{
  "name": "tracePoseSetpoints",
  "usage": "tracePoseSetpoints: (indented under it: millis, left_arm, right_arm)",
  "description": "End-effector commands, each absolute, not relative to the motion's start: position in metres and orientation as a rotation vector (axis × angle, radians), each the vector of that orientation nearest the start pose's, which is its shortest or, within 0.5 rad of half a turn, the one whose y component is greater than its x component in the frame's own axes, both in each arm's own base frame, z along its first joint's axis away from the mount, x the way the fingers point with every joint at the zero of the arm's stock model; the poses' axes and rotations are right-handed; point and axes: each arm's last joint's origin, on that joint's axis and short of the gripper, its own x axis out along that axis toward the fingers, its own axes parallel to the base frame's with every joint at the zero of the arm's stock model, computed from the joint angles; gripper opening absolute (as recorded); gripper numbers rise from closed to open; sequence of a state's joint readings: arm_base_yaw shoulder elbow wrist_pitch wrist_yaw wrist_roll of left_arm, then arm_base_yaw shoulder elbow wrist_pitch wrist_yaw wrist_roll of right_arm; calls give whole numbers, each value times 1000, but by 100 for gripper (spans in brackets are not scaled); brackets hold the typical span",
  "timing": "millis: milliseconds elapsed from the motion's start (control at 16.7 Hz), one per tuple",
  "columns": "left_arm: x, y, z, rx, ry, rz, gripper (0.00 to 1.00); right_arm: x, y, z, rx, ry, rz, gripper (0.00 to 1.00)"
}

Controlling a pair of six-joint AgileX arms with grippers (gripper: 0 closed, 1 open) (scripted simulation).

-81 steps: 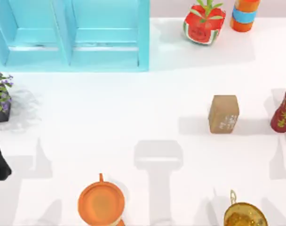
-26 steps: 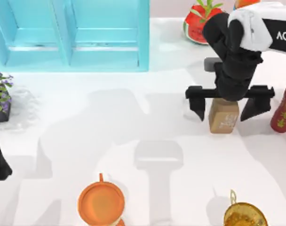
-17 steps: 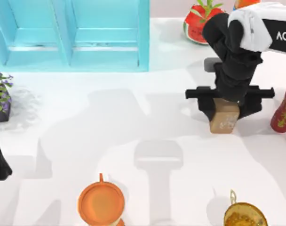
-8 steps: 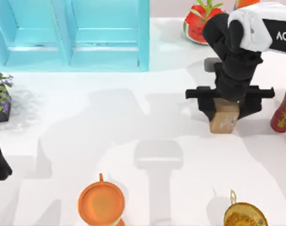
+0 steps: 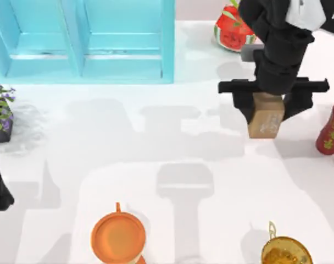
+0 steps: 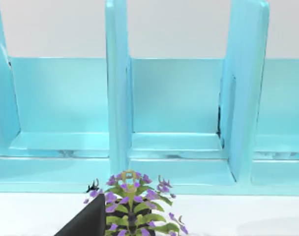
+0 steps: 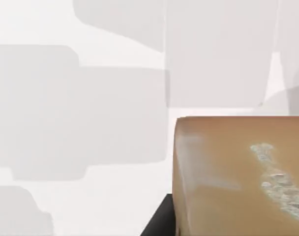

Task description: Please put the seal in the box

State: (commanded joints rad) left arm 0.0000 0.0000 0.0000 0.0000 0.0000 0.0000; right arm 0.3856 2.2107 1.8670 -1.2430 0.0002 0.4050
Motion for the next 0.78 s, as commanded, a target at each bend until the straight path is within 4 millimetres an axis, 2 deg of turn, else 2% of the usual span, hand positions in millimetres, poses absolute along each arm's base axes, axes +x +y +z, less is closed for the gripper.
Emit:
tracePoseSetpoints:
  millis: [120,240,540,660,780]
  left_arm:
    - [106,-1,160,0,0,0,100]
    - [106,-1,160,0,0,0,100]
    - [106,-1,160,0,0,0,100]
    - [106,-1,160,0,0,0,100]
    - [106,-1,160,0,0,0,100]
  right_arm:
    - [397,167,212,6,1583,-7,0]
    - [395,165,230,12,1572,-5,0]
    - [395,165,231,12,1571,-4,0]
    - [400,152,245,26,1519,13,0]
    - [405,123,273,41,1418,37,0]
